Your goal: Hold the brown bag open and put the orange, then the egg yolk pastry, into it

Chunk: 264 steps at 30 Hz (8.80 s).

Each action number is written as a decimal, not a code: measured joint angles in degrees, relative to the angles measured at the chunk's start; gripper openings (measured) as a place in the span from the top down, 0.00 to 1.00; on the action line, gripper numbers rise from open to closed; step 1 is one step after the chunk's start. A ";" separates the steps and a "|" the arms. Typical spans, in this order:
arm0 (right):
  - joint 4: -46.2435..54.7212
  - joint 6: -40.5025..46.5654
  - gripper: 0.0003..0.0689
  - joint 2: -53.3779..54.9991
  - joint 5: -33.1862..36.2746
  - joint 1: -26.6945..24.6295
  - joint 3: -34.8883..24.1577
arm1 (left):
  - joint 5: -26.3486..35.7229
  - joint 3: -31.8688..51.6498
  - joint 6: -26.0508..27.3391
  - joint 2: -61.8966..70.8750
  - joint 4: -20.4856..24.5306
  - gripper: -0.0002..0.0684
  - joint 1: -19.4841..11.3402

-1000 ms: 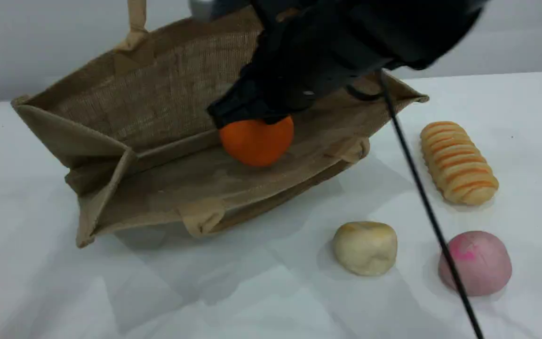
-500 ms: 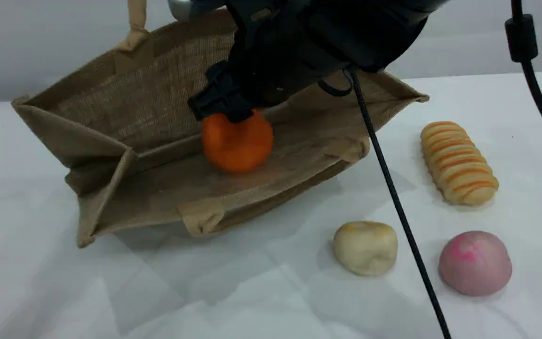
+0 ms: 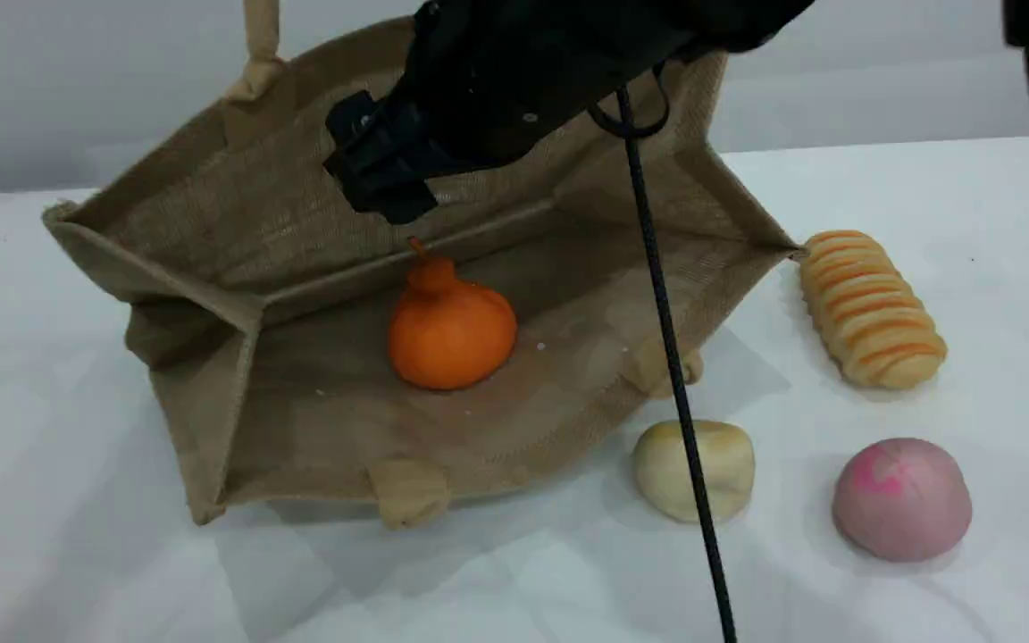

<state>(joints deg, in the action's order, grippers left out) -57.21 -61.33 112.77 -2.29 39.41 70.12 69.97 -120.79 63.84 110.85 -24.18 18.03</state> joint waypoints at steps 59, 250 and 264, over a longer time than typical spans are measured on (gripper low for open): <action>-16.06 -2.19 0.15 2.24 -12.52 -0.16 -24.38 | -0.01 0.00 -1.12 0.00 -0.17 0.87 0.00; -42.90 -28.65 0.17 -17.55 -11.42 -26.22 -6.97 | 0.13 -0.56 -28.35 -9.84 14.18 0.32 -0.11; -42.85 -28.59 0.17 -41.70 -16.44 -17.95 -10.99 | 0.21 -0.44 -50.34 -24.66 27.01 0.32 -0.13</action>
<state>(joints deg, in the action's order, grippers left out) -100.06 -89.93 71.07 -18.73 21.46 59.12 70.18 -121.23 13.50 86.19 2.83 17.90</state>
